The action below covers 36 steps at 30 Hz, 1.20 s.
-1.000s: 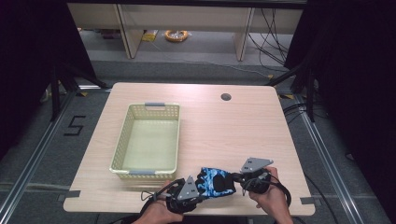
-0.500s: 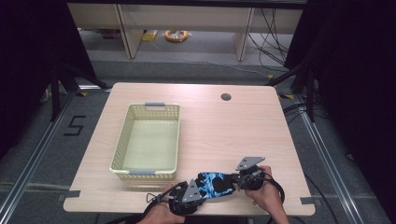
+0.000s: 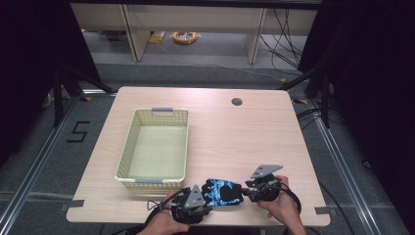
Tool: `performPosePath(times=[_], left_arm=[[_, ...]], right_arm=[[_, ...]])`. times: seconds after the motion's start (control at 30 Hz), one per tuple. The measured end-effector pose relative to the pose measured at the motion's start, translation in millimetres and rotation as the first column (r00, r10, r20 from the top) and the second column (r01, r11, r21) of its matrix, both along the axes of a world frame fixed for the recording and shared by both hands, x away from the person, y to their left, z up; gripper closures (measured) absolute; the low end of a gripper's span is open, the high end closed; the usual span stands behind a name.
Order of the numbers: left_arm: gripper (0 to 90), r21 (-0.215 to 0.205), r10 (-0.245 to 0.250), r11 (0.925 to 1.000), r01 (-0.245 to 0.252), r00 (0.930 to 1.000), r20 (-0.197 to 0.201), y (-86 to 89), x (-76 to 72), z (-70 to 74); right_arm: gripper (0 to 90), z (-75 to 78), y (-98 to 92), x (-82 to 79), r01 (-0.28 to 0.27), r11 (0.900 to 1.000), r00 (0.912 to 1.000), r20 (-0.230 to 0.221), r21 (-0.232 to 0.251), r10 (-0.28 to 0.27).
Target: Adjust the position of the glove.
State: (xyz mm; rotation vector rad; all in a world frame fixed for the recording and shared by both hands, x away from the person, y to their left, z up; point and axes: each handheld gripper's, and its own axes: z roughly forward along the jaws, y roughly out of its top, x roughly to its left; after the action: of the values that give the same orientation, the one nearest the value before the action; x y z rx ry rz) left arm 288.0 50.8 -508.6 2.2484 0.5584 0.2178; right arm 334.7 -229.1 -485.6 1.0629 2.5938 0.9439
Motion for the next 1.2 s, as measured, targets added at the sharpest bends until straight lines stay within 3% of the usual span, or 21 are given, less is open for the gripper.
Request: performPosePath(times=[0.07,0.13,0.17,0.2,0.23,0.27,0.37,0.4,0.43,0.5,0.63,0.67,0.7,0.73,0.77,0.97,1.0,1.2], left_arm=[[60.8,0.006,0.011,0.9999,-0.011,0.9999,0.005,4.4,0.0,2.9],[55.8,-0.011,0.038,0.9992,-0.038,0.9993,-0.008,6.7,-0.1,3.4],[54.2,0.000,0.042,0.9991,-0.042,0.9991,-0.003,8.7,1.3,3.7],[50.8,-0.009,0.054,0.9985,-0.054,0.9985,-0.013,10.2,2.0,2.9],[49.0,-0.009,0.054,0.9985,-0.054,0.9985,-0.013,10.2,2.0,2.9],[47.5,-0.008,0.064,0.9979,-0.064,0.9974,-0.033,10.4,3.2,1.5],[45.0,0.005,0.077,0.9970,-0.077,0.9965,-0.033,11.3,5.2,1.6],[44.9,0.000,0.068,0.9977,-0.068,0.9973,-0.029,11.8,6.0,2.6],[44.9,-0.004,0.076,0.9971,-0.076,0.9965,-0.035,12.1,5.8,3.2],[44.2,-0.016,0.088,0.9959,-0.089,0.9952,-0.043,12.8,7.6,5.8],[46.3,-0.034,0.090,0.9952,-0.092,0.9946,-0.053,12.1,12.2,7.3],[47.3,-0.044,0.096,0.9941,-0.099,0.9933,-0.065,11.1,14.3,5.9],[47.3,-0.041,0.088,0.9949,-0.092,0.9933,-0.074,10.9,16.6,5.0],[47.9,-0.037,0.091,0.9949,-0.094,0.9923,-0.084,10.8,18.5,3.7],[48.9,-0.063,0.102,0.9920,-0.110,0.9886,-0.111,9.1,18.6,2.3],[62.1,-0.022,0.084,0.9960,-0.086,0.9917,-0.098,6.1,21.4,-5.3],[63.4,0.005,0.059,0.9983,-0.059,0.9958,-0.070,4.7,21.6,-3.8],[69.2,0.008,0.062,0.9981,-0.062,0.9963,-0.060,2.4,18.0,-4.6]], right_arm=[[56.2,3.3,-6.4,-2.5,0.043,0.998,0.9991,0.005,0.045,-0.043],[52.3,6.5,-9.7,-4.0,0.089,0.992,0.9960,-0.021,0.094,-0.087],[51.0,6.6,-10.8,-3.0,0.096,0.986,0.9953,-0.010,0.134,-0.096],[49.4,7.4,-10.0,-1.6,0.122,0.975,0.9925,-0.037,0.186,-0.117],[49.4,7.4,-10.0,-1.6,0.122,0.975,0.9925,-0.037,0.186,-0.117],[49.8,8.4,-8.5,-0.7,0.133,0.974,0.9892,-0.087,0.185,-0.118],[51.4,5.7,-6.1,-0.4,0.146,0.975,0.9854,-0.112,0.166,-0.129],[52.1,1.7,-6.3,-1.4,0.172,0.970,0.9786,-0.142,0.171,-0.148],[52.1,1.7,-6.3,-1.4,0.172,0.970,0.9786,-0.142,0.171,-0.148],[52.5,-2.7,-10.5,0.0,0.182,0.969,0.9694,-0.195,0.165,-0.149],[52.4,-5.2,-10.9,0.8,0.180,0.965,0.9690,-0.203,0.191,-0.140],[52.4,-8.3,-7.1,0.2,0.200,0.956,0.9682,-0.193,0.216,-0.159],[52.4,-8.3,-7.1,0.2,0.200,0.956,0.9682,-0.193,0.216,-0.159],[52.4,-6.7,-8.7,1.7,0.165,0.966,0.9672,-0.225,0.197,-0.119],[52.4,-8.1,-7.0,1.2,0.181,0.963,0.9670,-0.214,0.198,-0.138],[53.0,-11.9,-5.5,1.5,0.196,0.957,0.9574,-0.253,0.214,-0.140],[54.6,-14.1,-3.7,1.3,0.196,0.956,0.9570,-0.256,0.220,-0.137],[58.6,-18.1,-0.4,1.3,0.188,0.946,0.9511,-0.289,0.263,-0.109]])
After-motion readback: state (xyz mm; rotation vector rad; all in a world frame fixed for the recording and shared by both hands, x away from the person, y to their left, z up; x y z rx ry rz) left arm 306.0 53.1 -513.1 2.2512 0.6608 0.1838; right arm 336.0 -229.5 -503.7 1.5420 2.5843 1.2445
